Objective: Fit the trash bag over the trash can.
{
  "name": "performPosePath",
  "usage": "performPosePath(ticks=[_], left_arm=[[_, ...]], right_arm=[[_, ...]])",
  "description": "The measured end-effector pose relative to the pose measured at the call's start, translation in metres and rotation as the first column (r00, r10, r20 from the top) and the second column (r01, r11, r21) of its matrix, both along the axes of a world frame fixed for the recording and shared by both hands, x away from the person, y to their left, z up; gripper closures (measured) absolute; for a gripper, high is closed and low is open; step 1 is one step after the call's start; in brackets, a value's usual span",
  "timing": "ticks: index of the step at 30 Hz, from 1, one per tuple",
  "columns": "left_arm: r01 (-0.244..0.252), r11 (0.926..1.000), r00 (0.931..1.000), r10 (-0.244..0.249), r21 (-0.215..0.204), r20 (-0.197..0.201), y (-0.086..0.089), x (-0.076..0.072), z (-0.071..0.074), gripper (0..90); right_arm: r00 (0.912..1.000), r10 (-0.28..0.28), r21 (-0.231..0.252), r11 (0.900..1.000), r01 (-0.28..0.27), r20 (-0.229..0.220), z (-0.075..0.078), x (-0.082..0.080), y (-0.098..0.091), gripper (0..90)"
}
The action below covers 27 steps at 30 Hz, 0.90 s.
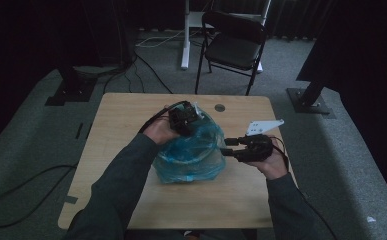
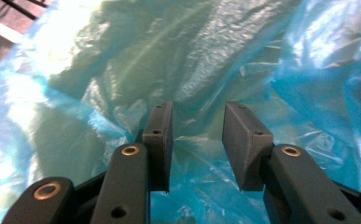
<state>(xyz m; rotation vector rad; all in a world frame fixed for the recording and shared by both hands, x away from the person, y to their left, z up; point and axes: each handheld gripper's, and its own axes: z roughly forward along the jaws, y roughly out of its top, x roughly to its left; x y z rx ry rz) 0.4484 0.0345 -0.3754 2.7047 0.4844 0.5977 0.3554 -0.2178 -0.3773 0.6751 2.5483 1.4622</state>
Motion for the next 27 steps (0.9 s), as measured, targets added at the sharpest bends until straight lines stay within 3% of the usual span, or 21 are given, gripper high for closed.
performPosePath(ticks=[5,9,15,18,24,27], left_arm=[[-0.020,0.9998,0.9997,0.020,-0.001,0.012,0.002,0.001,0.001,62.6],[0.012,0.9999,0.9998,-0.012,0.010,-0.013,-0.002,-0.001,-0.002,62.3],[0.042,0.9988,0.9987,-0.043,-0.026,-0.029,-0.004,-0.005,0.000,62.2],[0.048,0.9985,0.9983,-0.049,-0.026,-0.030,-0.006,-0.005,0.001,62.3],[0.055,0.9984,0.9977,-0.055,-0.013,-0.038,-0.008,-0.005,-0.001,62.4],[0.053,0.9985,0.9980,-0.052,0.014,-0.036,-0.010,-0.005,-0.004,62.4]], right_arm=[[1.0000,0.003,-0.001,1.0000,-0.003,-0.003,0.000,0.000,0.001,54.3],[0.9999,0.013,-0.005,0.9999,-0.013,-0.005,-0.001,0.000,0.002,54.0],[0.9996,0.015,-0.022,0.9996,-0.015,-0.022,-0.006,0.002,0.008,53.2],[0.9999,0.000,-0.032,0.9995,0.000,-0.015,-0.008,0.003,0.012,59.8],[0.9999,-0.012,-0.045,0.9989,0.012,-0.004,-0.010,0.004,0.016,88.6],[1.0000,-0.002,-0.060,0.9982,0.001,-0.004,-0.010,0.003,0.016,90.0]])
